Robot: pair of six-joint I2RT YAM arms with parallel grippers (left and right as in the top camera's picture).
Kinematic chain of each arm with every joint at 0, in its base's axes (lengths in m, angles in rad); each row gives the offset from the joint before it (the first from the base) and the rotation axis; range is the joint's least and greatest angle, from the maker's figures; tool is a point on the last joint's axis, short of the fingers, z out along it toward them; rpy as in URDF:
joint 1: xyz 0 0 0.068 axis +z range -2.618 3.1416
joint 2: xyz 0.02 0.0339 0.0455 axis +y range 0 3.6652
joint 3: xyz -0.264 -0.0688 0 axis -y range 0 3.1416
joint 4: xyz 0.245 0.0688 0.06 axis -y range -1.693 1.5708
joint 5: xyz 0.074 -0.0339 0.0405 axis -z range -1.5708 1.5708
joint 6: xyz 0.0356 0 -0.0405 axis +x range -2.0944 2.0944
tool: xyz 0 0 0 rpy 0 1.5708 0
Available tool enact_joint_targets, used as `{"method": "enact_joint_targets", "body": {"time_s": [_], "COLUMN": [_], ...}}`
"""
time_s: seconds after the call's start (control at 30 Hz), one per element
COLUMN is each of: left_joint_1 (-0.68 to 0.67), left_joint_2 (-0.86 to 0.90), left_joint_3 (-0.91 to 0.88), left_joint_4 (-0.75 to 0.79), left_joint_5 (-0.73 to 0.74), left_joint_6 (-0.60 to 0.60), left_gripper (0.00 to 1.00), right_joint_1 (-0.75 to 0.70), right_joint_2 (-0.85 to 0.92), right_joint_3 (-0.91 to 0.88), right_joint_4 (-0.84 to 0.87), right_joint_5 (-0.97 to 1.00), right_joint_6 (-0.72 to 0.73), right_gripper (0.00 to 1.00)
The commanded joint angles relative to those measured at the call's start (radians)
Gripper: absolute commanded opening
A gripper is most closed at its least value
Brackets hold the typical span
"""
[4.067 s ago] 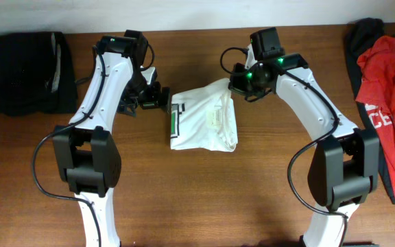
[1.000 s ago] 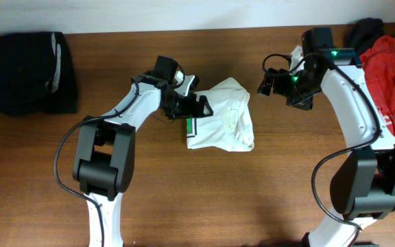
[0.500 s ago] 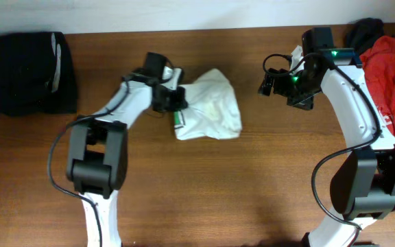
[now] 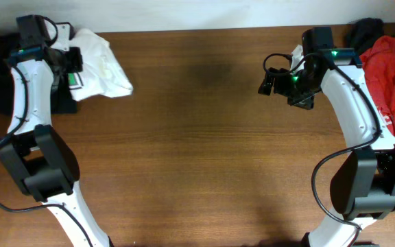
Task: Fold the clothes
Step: 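Carry the bundle to the top-left black pile and release it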
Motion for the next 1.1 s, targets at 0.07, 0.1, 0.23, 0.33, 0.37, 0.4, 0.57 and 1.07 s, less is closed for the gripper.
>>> {"method": "enact_joint_targets", "body": {"time_s": [0.07,0.1,0.23,0.33,0.37,0.4,0.57,1.07], "left_joint_1": [0.027,0.031,0.045,0.076,0.097,0.113,0.19,0.225], "left_joint_2": [-0.002,-0.002,-0.002,0.002,0.008,0.015,0.09,0.079], "left_joint_3": [0.119,0.119,0.119,0.119,0.119,0.119,0.119,0.174], "left_joint_4": [0.045,0.069,0.172,0.182,0.187,0.188,0.249,0.377], "left_joint_5": [-0.189,-0.222,-0.335,-0.335,-0.335,-0.331,-0.364,-0.332], "left_joint_6": [0.099,0.1,0.139,0.129,0.089,0.064,-0.053,-0.12], "left_gripper": [0.0,0.01,0.03,0.03,0.03,0.03,0.04,0.0], "right_joint_1": [0.0,0.0,0.0,0.0,0.0,0.0,0.004,0.035], "right_joint_2": [-0.005,-0.005,-0.005,-0.005,-0.005,-0.005,-0.005,-0.005], "right_joint_3": [0.011,0.011,0.011,0.011,0.011,0.011,0.011,0.011], "right_joint_4": [0.005,0.005,0.005,0.005,0.005,0.004,0.0,-0.011], "right_joint_5": [0.008,0.008,0.009,0.009,0.009,0.008,0.005,0.005], "right_joint_6": [0.008,0.008,0.02,0.034,0.034,0.034,0.045,0.045], "right_gripper": [0.99,0.99,0.99,0.99,0.99,0.99,0.99,0.99]}}
